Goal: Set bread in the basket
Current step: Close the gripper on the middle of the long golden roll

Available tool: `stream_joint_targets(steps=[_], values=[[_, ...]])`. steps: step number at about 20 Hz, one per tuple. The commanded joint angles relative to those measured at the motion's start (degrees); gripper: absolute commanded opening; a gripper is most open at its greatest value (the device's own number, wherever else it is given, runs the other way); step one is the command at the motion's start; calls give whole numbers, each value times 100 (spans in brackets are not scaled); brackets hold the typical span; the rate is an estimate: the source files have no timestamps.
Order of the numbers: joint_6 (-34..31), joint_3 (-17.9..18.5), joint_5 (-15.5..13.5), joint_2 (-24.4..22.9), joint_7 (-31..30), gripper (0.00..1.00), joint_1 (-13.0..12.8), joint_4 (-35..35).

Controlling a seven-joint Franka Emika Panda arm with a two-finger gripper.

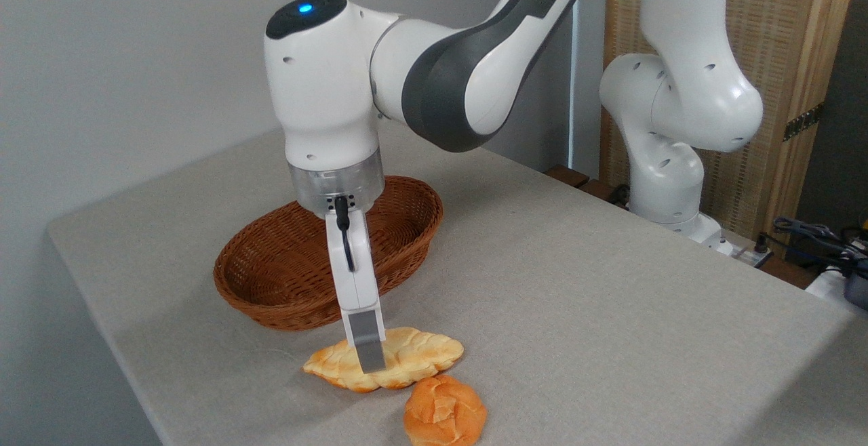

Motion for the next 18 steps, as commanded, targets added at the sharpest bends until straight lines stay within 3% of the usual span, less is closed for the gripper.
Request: stream_joint_targets(steps=[1, 9, 11, 12, 15, 18], values=[[287, 47, 228, 68, 121, 100, -14, -152], [332, 21, 255, 165, 42, 99, -23, -214], [323, 3, 211, 165, 33, 81, -23, -223], [323, 3, 211, 174, 33, 66, -23, -223], [288, -6, 202, 174, 42, 47, -14, -223], [270, -6, 202, 191, 33, 47, -14, -223]])
